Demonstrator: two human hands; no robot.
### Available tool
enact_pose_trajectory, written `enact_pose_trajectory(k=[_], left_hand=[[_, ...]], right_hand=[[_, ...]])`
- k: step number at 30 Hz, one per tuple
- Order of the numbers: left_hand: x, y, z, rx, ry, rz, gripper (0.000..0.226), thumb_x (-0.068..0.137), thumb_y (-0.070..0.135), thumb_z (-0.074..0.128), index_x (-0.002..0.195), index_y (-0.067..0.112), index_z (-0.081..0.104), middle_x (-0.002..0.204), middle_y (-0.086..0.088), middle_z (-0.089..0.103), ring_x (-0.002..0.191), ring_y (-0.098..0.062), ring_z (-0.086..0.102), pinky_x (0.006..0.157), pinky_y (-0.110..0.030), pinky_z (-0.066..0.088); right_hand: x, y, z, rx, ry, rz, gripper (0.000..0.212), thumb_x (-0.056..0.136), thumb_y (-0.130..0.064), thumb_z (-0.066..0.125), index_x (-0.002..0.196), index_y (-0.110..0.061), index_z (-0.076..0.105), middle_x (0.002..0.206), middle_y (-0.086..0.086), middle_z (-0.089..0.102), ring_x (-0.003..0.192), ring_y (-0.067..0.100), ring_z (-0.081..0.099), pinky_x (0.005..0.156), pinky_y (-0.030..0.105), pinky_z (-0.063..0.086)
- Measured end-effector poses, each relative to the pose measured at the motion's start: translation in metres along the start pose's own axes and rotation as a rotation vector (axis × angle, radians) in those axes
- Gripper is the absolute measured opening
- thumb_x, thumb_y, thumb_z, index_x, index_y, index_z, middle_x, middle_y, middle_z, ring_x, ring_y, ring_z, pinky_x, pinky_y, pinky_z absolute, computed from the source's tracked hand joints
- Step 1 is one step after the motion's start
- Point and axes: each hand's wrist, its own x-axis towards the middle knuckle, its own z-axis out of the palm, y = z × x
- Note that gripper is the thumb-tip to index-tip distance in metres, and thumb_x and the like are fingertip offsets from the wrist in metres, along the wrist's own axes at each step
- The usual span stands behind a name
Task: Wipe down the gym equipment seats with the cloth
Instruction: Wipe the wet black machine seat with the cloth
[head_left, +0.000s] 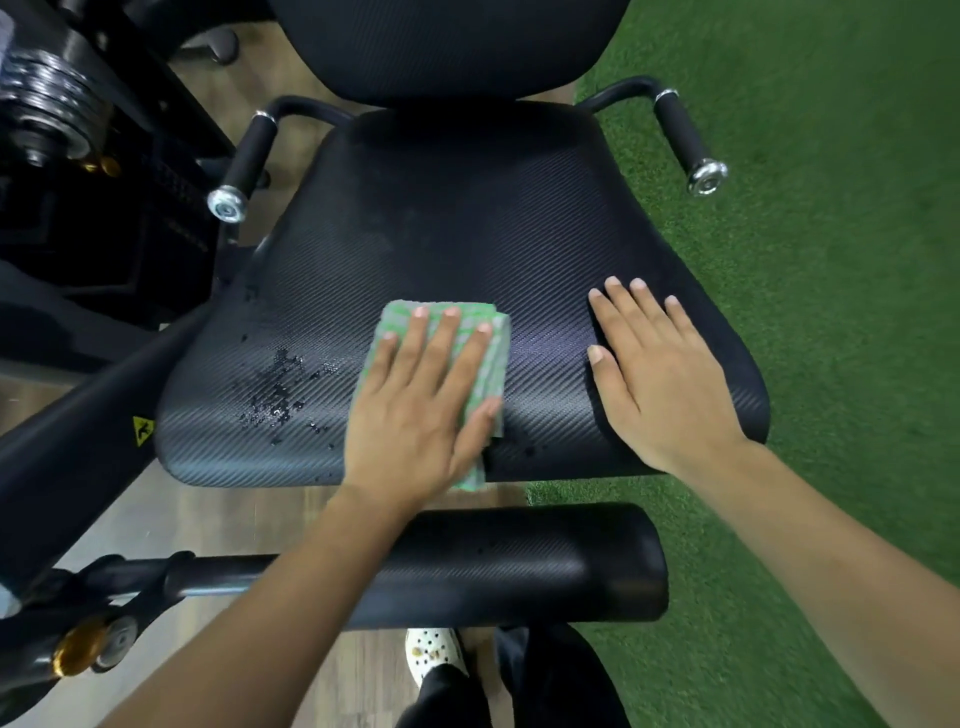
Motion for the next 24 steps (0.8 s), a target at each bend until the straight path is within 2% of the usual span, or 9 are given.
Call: enact_pose_trajectory(k=[3,5,7,10,14,17,20,22,24], left_hand=[[-0.008,-0.013,-0.003,0.007,0.006,-0.101,0.063,0.1,0.048,0.012,0.142,0.012,0.043,0.147,-0.014,0.042,0.138,-0.035,0.034,0.111,-0.051,0.027],[-0.001,0.002,-0.005,0.009,-0.011,-0.199,0.065,0.1,0.046,0.008,0.142,0.011,0.043,0.146,-0.016,0.042,0.137,-0.038,0.034,0.112,-0.051,0.024],[0.009,0.025,-0.003,-0.01,-0.033,-0.21,0.064,0.1,0.045,0.009,0.142,0.01,0.042,0.146,-0.018,0.042,0.136,-0.04,0.034,0.112,-0.051,0.021],[0.01,0.034,0.001,-0.012,-0.062,-0.058,0.065,0.099,0.049,0.013,0.144,0.01,0.04,0.147,-0.019,0.04,0.137,-0.041,0.032,0.112,-0.053,0.022],[-0.012,-0.006,-0.003,0.027,-0.042,0.147,0.077,0.094,0.066,0.017,0.148,0.013,0.031,0.153,-0.016,0.03,0.141,-0.038,0.025,0.111,-0.058,0.024],[-0.026,-0.039,-0.015,-0.024,-0.115,0.226,0.09,0.086,0.074,0.031,0.152,0.016,0.014,0.158,-0.016,0.012,0.146,-0.036,0.006,0.115,-0.058,0.008],[-0.019,-0.057,-0.023,0.087,-0.224,0.345,0.127,0.056,0.066,0.075,0.153,0.017,0.01,0.159,-0.016,0.01,0.145,-0.037,0.009,0.113,-0.055,0.014],[-0.014,-0.057,-0.024,0.145,-0.231,0.345,0.137,0.044,0.071,0.077,0.152,0.014,0.015,0.156,-0.018,0.019,0.142,-0.04,0.019,0.111,-0.057,0.023],[-0.011,-0.048,-0.02,0.155,-0.216,0.323,0.138,0.042,0.079,0.068,0.151,0.012,0.016,0.154,-0.021,0.022,0.141,-0.042,0.02,0.111,-0.059,0.022]], right_hand=[[-0.003,-0.001,0.002,0.001,0.016,-0.029,0.059,0.1,-0.038,0.021,0.146,-0.004,0.037,0.152,0.012,0.035,0.144,0.026,0.025,0.118,0.045,0.018],[-0.005,-0.002,0.003,0.001,0.034,-0.036,0.059,0.1,-0.038,0.021,0.145,-0.004,0.038,0.152,0.012,0.036,0.144,0.027,0.026,0.118,0.045,0.018],[-0.005,-0.003,0.004,0.005,0.056,-0.026,0.058,0.1,-0.037,0.021,0.145,-0.004,0.038,0.151,0.012,0.036,0.144,0.026,0.026,0.119,0.043,0.016],[-0.007,-0.006,0.004,0.052,0.084,-0.004,0.058,0.099,-0.036,0.021,0.145,-0.003,0.037,0.152,0.012,0.036,0.144,0.025,0.025,0.119,0.041,0.014],[-0.017,-0.005,-0.002,0.105,0.03,-0.058,0.062,0.099,-0.043,0.025,0.148,-0.006,0.031,0.155,0.01,0.03,0.146,0.021,0.018,0.121,0.039,0.01],[-0.026,0.002,-0.009,0.076,-0.067,-0.152,0.081,0.091,-0.061,0.034,0.15,-0.007,0.025,0.158,0.009,0.023,0.148,0.022,0.013,0.121,0.042,0.008],[-0.03,0.006,-0.013,-0.035,-0.172,-0.174,0.112,0.071,-0.082,0.042,0.152,-0.008,0.017,0.16,0.008,0.012,0.149,0.021,0.002,0.121,0.043,0.002],[-0.03,0.007,-0.012,-0.141,-0.211,-0.197,0.128,0.06,-0.089,0.044,0.153,-0.007,0.012,0.161,0.009,0.007,0.148,0.022,-0.002,0.12,0.044,-0.001],[-0.031,0.008,-0.012,-0.207,-0.227,-0.204,0.137,0.053,-0.091,0.048,0.152,-0.005,0.01,0.161,0.011,0.006,0.148,0.024,-0.002,0.12,0.046,0.001]])
